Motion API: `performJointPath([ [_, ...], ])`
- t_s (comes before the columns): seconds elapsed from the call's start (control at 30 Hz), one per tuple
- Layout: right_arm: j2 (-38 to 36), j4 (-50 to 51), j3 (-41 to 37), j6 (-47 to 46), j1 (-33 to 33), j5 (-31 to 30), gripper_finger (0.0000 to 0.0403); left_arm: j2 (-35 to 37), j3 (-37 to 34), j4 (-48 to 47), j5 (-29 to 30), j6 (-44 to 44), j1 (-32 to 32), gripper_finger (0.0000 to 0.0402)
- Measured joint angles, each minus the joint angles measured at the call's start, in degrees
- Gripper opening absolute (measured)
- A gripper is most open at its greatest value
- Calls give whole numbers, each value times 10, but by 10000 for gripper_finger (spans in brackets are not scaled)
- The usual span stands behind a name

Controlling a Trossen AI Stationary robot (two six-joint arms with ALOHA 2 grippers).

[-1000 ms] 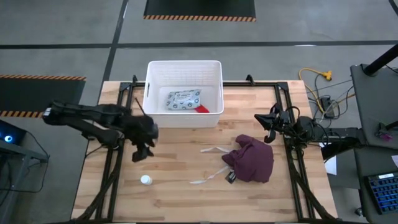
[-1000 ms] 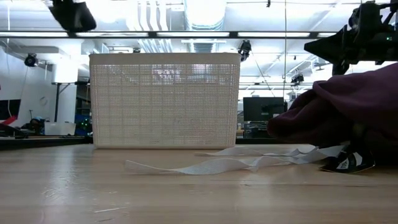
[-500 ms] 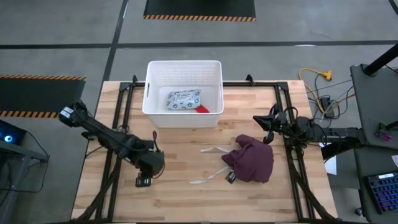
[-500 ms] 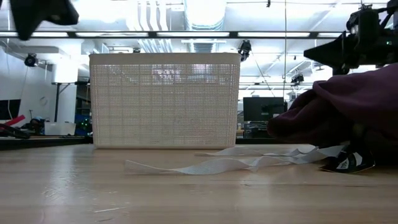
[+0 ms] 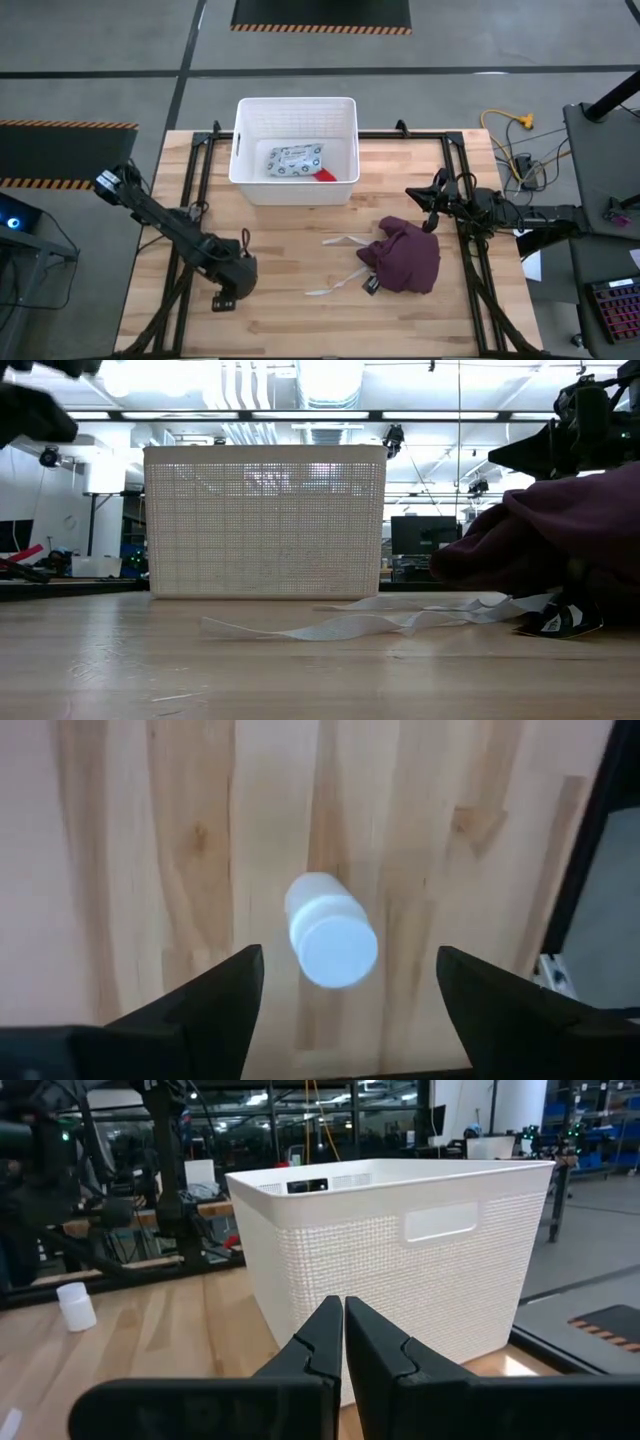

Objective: Pick & place medical supplies in basket/bin
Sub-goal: Put the white pill bottle into the white bin

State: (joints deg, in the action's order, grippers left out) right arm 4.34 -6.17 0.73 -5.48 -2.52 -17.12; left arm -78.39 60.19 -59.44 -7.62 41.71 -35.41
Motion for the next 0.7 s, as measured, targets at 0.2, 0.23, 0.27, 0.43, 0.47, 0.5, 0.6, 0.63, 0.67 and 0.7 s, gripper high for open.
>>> performJointPath([
  [0.2, 0, 0, 0, -1, 0, 0, 9, 0, -48, 53, 0, 0, -3, 273],
  [0.23, 0, 0, 0, -1, 0, 0, 9, 0, -56, 58, -4, 0, -6, 272],
  [0.27, 0, 0, 0, -1, 0, 0, 9, 0, -64, 61, -10, 0, -9, 272],
  [0.43, 0, 0, 0, -1, 0, -1, 9, 1, -89, 73, -17, 6, -23, 271],
  [0.47, 0, 0, 0, -1, 0, -1, 9, 1, -92, 81, -15, 7, -24, 271],
  [0.5, 0, 0, 0, -1, 0, -3, 9, 1, -94, 91, -13, 7, -25, 271],
  [0.6, 0, 0, 0, -3, 0, -12, 9, 0, -105, 115, -13, 7, -26, 271],
  [0.63, 0, 0, 0, -3, 0, -12, 9, 0, -109, 116, -13, 7, -26, 271],
  [0.67, 0, 0, 0, -3, 0, -12, 9, 0, -113, 117, -13, 7, -26, 271],
  [0.7, 0, 0, 0, -4, 0, -12, 9, 0, -118, 117, -13, 7, -26, 271],
])
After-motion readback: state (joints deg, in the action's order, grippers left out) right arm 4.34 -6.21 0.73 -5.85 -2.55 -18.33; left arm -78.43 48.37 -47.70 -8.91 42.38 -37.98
